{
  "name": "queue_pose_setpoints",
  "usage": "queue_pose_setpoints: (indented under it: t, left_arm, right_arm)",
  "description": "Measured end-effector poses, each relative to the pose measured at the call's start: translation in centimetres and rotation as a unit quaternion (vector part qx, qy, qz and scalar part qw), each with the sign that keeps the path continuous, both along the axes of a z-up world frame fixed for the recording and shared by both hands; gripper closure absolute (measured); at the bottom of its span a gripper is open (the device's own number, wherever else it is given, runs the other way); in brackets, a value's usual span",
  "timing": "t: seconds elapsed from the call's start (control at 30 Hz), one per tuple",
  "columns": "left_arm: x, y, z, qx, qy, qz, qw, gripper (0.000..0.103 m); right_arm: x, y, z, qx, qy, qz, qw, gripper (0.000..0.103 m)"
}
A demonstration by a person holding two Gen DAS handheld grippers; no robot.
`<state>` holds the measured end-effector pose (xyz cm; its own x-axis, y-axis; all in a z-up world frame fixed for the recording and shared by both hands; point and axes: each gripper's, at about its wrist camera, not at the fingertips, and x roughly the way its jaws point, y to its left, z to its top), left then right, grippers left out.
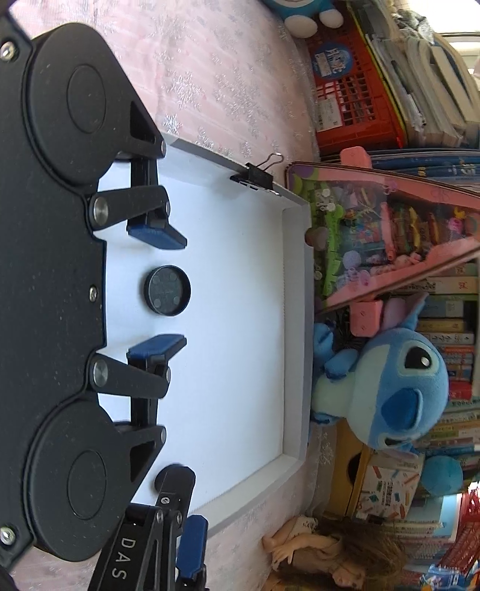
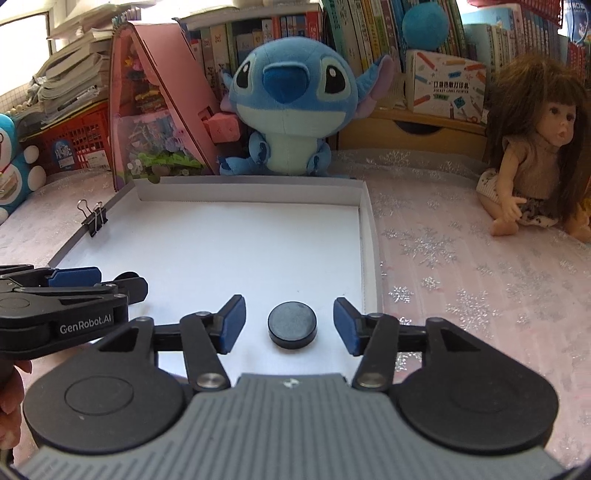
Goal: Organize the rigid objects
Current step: 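Open both tools to drop the black discs into the white box, then move both tools back toward the remaining objects on the cloth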
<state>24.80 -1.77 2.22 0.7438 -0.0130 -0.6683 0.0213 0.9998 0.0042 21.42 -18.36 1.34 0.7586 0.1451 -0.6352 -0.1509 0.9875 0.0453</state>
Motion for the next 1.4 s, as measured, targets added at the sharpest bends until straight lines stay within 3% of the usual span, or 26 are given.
queue_pose_setpoints:
  t: [0.1, 0.17, 0.33, 0.7, 0.97, 1.23, 1.4]
  left_arm:
    - [-1.5, -0.1, 0.8, -0.003, -0.016, -0.008, 0.9998, 0.032]
    - [-2.8, -0.2, 1.2, -0.006, -0.027, -0.011, 0.9995, 0.028]
    - [-5.6, -0.6, 2.0, -0.004, -0.039, -0.025, 0.9989, 0.026]
    - [-14.1, -0.3, 1.5, -0.029, -0.053, -0.037, 0.9975, 0.021]
    - [-18.9, 0.5, 1.2, -0.013, -0.071, -0.048, 0.9962, 0.020]
    - [-22.3, 2.5, 0.5, -0.013, -0.050, -0.060, 0.9969, 0.020]
    - [-24.2, 3.8, 0.0, -0.010, -0.035, -0.065, 0.9972, 0.020]
  right_arm:
    - [-1.2, -0.3, 0.7, -0.006, -0.013, 0.007, 1.000, 0.026]
    - [-2.2, -0.5, 1.1, -0.013, -0.024, 0.011, 1.000, 0.022]
    - [-5.1, -1.5, 1.9, -0.021, -0.049, 0.015, 0.998, 0.015]
    - [-11.4, -3.6, 1.5, -0.018, -0.078, 0.025, 0.996, 0.011]
    - [-15.3, -4.8, 0.6, -0.021, -0.083, 0.026, 0.996, 0.010]
    - [-19.3, -6.0, -0.8, -0.071, -0.104, 0.044, 0.991, 0.006]
    - [-20.8, -6.5, -1.6, -0.085, -0.092, 0.053, 0.991, 0.006]
